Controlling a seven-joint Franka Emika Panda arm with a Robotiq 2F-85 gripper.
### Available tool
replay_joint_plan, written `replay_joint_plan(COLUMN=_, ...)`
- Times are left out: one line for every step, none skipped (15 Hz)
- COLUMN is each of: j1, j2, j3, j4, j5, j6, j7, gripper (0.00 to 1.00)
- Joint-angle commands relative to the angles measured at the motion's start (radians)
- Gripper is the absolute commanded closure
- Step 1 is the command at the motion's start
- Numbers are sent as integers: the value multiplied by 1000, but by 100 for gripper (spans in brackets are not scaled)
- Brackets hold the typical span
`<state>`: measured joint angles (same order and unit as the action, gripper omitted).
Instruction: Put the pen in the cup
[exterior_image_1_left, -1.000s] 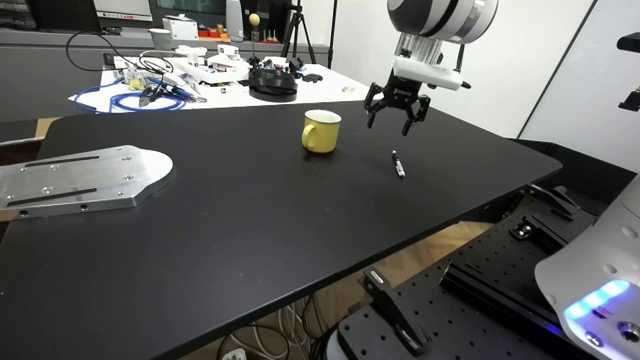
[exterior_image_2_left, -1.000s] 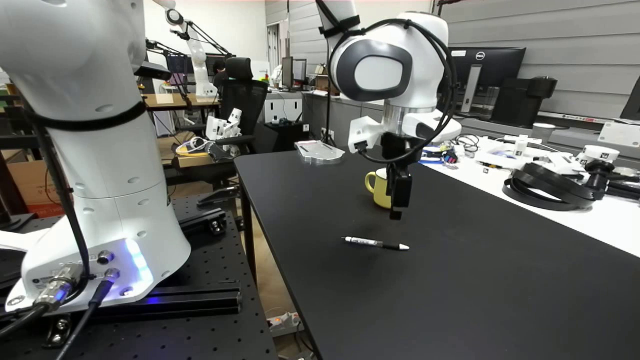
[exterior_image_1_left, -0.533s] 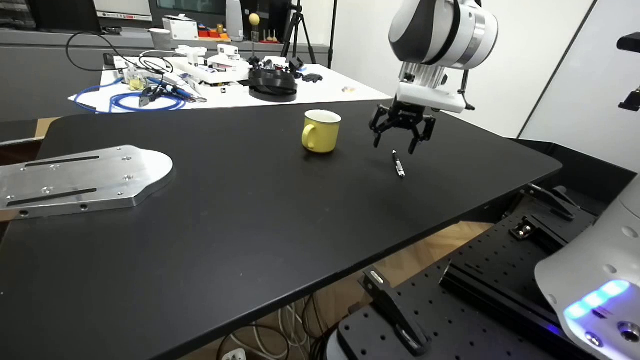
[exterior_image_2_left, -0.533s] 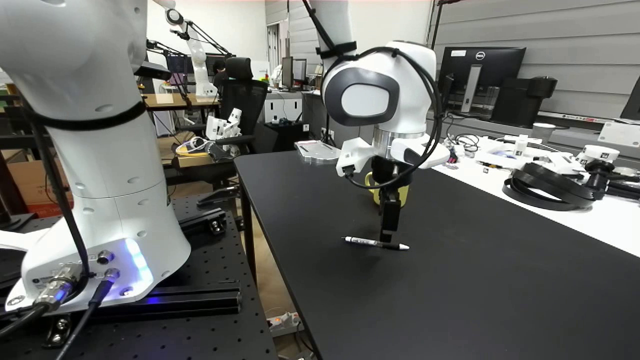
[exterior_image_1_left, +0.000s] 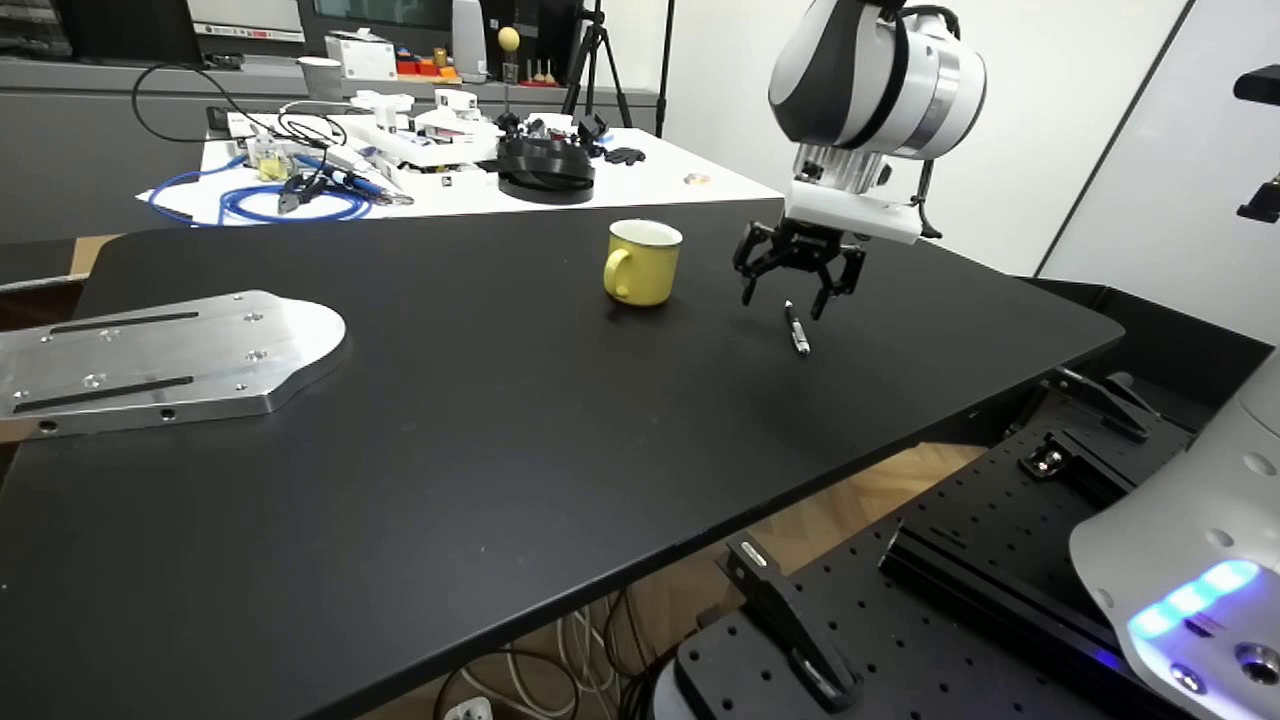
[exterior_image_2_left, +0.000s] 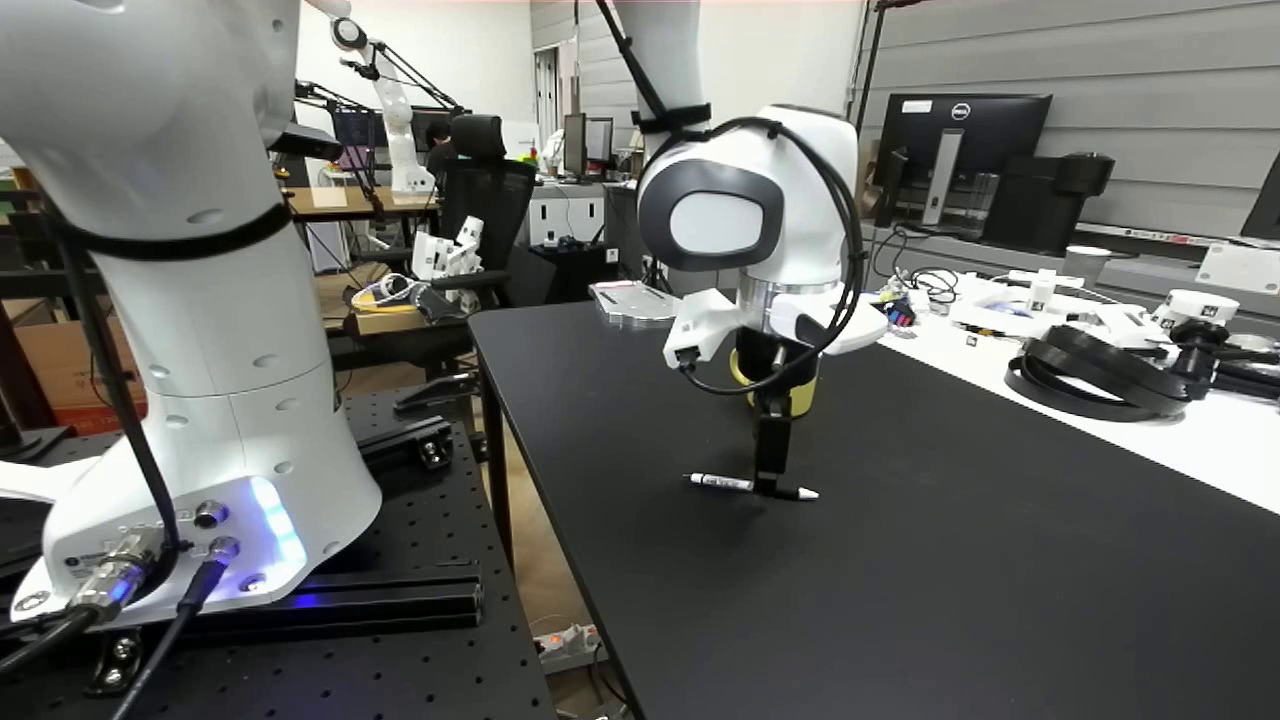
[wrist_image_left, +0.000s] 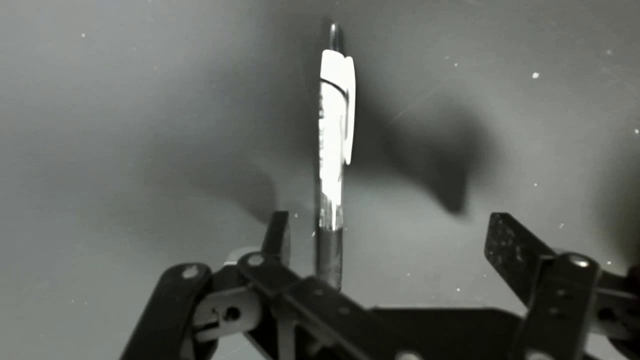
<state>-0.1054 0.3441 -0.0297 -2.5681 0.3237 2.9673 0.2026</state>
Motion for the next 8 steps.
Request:
replay_joint_plan(j1=-31, j2=9, j3=33, j4=-9, j5=32, j6=30, j7=-5, gripper=0)
replay_joint_plan(j1=-34, j2=12, j3=36, j4=-8, j5=34, j6=32, j7=-5, gripper=0)
replay_joint_plan(j1=-40, j2=15, j3=42, j4=-8, j5=37, j6=35, j7=-8, gripper=8)
replay_joint_plan(j1=-43, j2=18, j3=46, j4=-7, j5=38, j6=37, j7=-9, gripper=26)
replay_joint_plan(j1=-47, j2=21, j3=50, j4=-7, j5=39, j6=42, j7=-9, gripper=33)
replay_joint_plan(j1=-53, j2=25, j3=57, j4=-7, j5=46, j6=49, j7=-15, gripper=40)
replay_joint_plan(j1=-58, j2=28, j3=61, j4=-6, j5=47, j6=53, j7=-15, gripper=47)
replay_joint_plan(j1=-66, j2=29, j3=68, j4=-3, j5=55, j6=52, j7=-18, gripper=55)
